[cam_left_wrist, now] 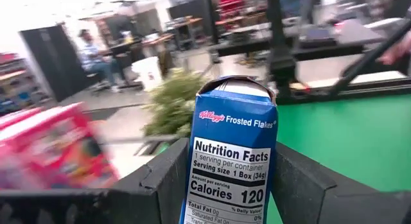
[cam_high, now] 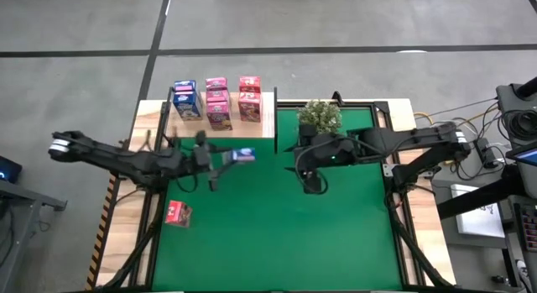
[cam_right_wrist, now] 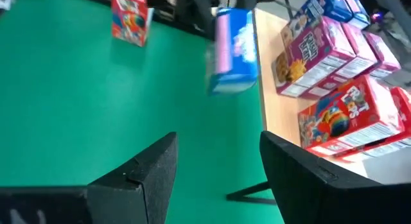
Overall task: Stack cereal on shelf
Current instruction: Put the blue cereal box on the shelf
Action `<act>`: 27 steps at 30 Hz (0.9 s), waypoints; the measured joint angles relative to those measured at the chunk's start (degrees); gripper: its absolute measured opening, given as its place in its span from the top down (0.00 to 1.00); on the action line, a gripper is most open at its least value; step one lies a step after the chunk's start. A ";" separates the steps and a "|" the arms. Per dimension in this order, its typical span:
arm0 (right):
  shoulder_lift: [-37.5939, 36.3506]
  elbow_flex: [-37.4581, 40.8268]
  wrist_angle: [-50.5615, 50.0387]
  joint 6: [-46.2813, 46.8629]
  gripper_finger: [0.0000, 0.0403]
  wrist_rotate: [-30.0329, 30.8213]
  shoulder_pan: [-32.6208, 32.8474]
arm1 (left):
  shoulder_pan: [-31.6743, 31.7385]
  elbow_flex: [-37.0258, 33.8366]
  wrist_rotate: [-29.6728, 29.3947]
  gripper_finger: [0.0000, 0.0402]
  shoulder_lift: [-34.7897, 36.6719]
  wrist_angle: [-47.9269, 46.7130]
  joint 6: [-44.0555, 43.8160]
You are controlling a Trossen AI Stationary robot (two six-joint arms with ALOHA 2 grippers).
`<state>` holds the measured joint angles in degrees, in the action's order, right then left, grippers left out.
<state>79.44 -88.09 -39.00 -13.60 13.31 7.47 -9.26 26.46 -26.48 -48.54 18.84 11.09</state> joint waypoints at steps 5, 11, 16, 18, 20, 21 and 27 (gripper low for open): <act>-1.05 0.30 0.28 0.08 0.48 -3.43 0.01 | 0.02 -1.83 -6.30 0.56 12.51 -11.09 -0.22; 0.35 0.42 0.26 -0.03 0.48 -3.45 -0.01 | -0.07 -1.99 -6.83 0.56 24.32 -19.99 -1.16; 1.48 0.50 0.17 -0.58 0.48 -3.42 -0.01 | -0.03 -2.53 -14.65 0.56 32.90 -25.45 -1.44; 1.65 0.50 0.28 -0.58 0.48 -3.42 -0.01 | -0.07 -2.66 -16.16 0.56 35.68 -27.83 -2.13; 1.73 0.52 0.25 -0.59 0.48 -3.43 -0.01 | -0.07 -2.71 -18.16 0.56 38.07 -30.44 -3.16; 1.73 0.52 0.25 -0.58 0.48 -3.42 -0.01 | -0.07 -2.71 -19.73 0.56 39.12 -31.57 -3.46; 1.71 0.52 0.34 -0.58 0.48 -3.34 -0.01 | 0.00 -4.40 -34.06 0.56 42.45 -30.16 -4.36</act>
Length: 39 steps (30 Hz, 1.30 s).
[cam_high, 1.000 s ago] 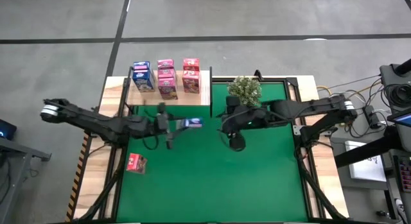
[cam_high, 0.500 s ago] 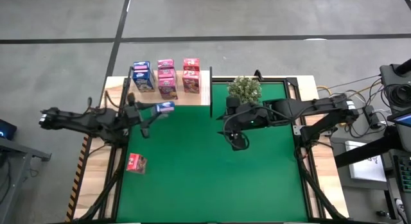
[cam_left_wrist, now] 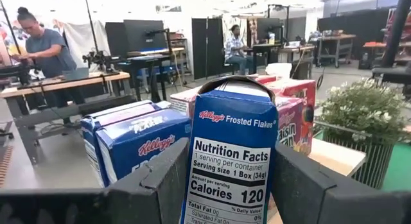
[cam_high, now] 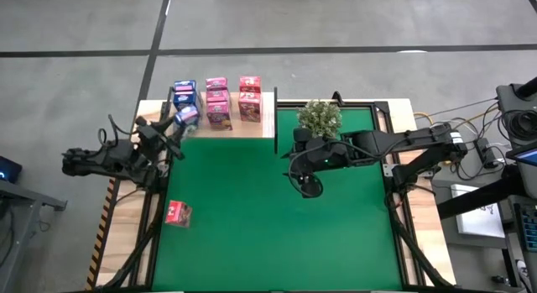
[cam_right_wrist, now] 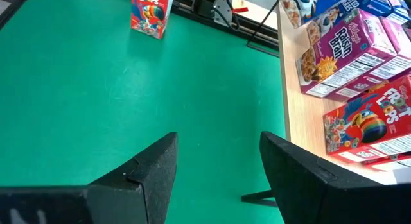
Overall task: Stack cereal on shelf
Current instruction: Put the blue cereal box on the shelf
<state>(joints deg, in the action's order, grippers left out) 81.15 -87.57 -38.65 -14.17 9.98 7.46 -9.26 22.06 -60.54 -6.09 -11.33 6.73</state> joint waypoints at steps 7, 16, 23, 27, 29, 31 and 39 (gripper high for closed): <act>-0.01 0.00 0.34 0.00 0.48 0.03 0.00 | 0.00 -0.81 -0.85 0.56 -0.67 0.76 -2.02; 0.01 0.02 0.51 0.00 0.48 0.02 0.00 | 0.00 -3.93 -9.04 0.56 -4.01 5.64 -2.91; 0.00 0.02 0.62 0.00 0.48 0.04 0.00 | 0.00 -3.93 -9.09 0.56 -5.74 6.32 -3.59; 0.01 0.02 0.74 -0.37 0.48 0.04 0.00 | 0.00 -3.93 -9.48 0.56 -6.35 6.30 -5.22; -0.01 0.03 0.81 -0.37 0.48 0.04 0.00 | 0.00 -3.93 -9.49 0.56 -6.54 6.27 -5.30; -0.01 0.02 0.83 -0.37 0.48 0.04 0.00 | 0.00 -3.93 -9.55 0.56 -6.67 6.27 -5.32; -0.01 0.04 0.83 -0.41 0.48 0.04 0.00 | -0.01 -4.99 -9.67 0.56 -6.64 6.27 -6.26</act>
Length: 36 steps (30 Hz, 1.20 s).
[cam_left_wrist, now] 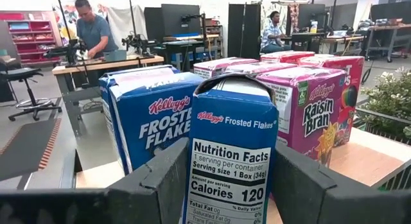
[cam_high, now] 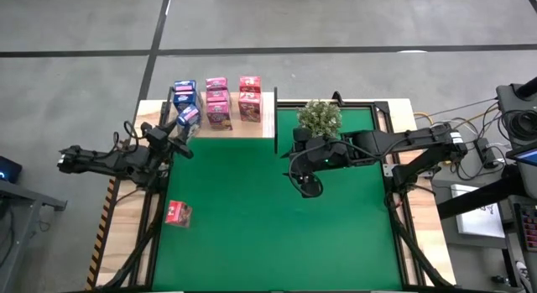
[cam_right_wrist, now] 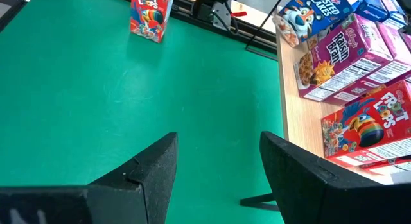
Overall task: Stack cereal on shelf
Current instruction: Put the blue cereal box on the shelf
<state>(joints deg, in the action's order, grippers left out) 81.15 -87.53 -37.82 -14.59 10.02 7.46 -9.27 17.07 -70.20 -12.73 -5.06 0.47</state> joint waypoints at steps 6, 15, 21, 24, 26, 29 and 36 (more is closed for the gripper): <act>0.01 0.00 0.01 0.00 0.48 0.00 0.00 | -0.01 -0.06 -1.75 0.56 -0.02 0.00 -0.73; 0.00 0.00 0.02 0.00 0.48 0.00 0.00 | 0.01 -0.08 -1.76 0.52 -0.39 -0.02 -1.07; 0.00 0.00 0.00 0.00 0.48 0.00 0.00 | 0.00 -0.08 -1.87 0.44 -0.42 0.04 -1.33; 0.00 0.00 0.00 0.00 0.48 0.00 0.00 | 0.01 -0.08 -1.87 0.42 -0.42 0.18 -1.33; 0.00 0.00 0.00 0.00 0.48 0.00 0.00 | -0.01 -0.10 -1.89 0.42 -0.44 0.98 -1.16; 0.00 0.00 0.00 0.00 0.48 0.00 0.00 | -0.01 0.52 -1.87 0.42 -0.46 1.36 -0.79; 0.00 0.00 -0.03 0.00 0.48 0.00 0.00 | -0.01 3.22 -0.69 0.42 -0.50 1.25 0.31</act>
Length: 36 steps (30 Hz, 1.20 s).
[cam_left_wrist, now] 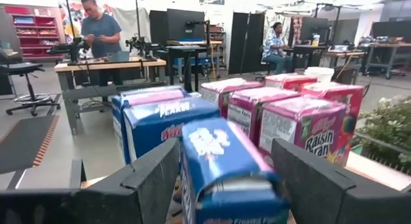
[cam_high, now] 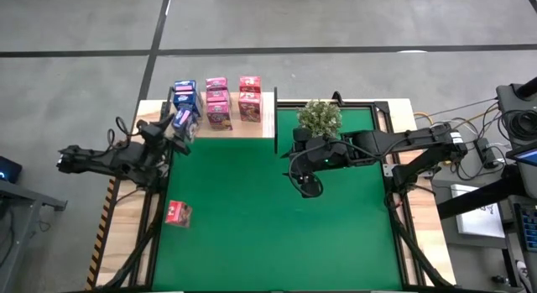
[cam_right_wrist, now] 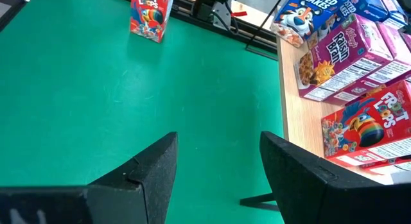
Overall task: Stack cereal on shelf
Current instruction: Put the blue cereal box on the shelf
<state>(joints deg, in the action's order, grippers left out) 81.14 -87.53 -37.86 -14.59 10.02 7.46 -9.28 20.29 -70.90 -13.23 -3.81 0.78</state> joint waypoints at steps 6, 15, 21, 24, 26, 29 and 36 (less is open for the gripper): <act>0.00 0.00 -0.19 0.00 0.48 0.00 0.00 | -0.01 3.01 1.39 0.42 -0.72 -0.16 2.51; 0.00 0.00 -1.25 0.28 0.48 0.00 0.00 | -0.06 10.23 4.02 0.42 -5.37 -0.70 5.90; 0.00 0.00 -2.85 0.23 0.48 0.01 0.00 | -0.07 17.43 7.50 0.44 -13.54 -5.06 4.93; -0.02 0.00 -4.31 0.67 0.48 0.01 0.00 | -0.07 24.43 7.59 0.51 -18.51 -17.52 -2.18; -0.02 0.00 -5.56 1.12 0.48 0.00 0.00 | -0.04 29.83 9.08 0.58 -21.97 -28.90 -10.04; -0.02 0.00 -6.50 1.16 0.48 0.02 0.00 | 0.00 38.35 13.07 0.71 -26.83 -45.95 -22.64; -0.02 0.00 -6.87 1.11 0.48 0.02 0.00 | 0.02 50.28 27.57 0.98 -36.04 -68.13 -34.58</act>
<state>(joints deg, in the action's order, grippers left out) 81.12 -87.53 -44.73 -13.48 10.04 7.47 -9.26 70.57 -43.33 -49.27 -71.94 -33.80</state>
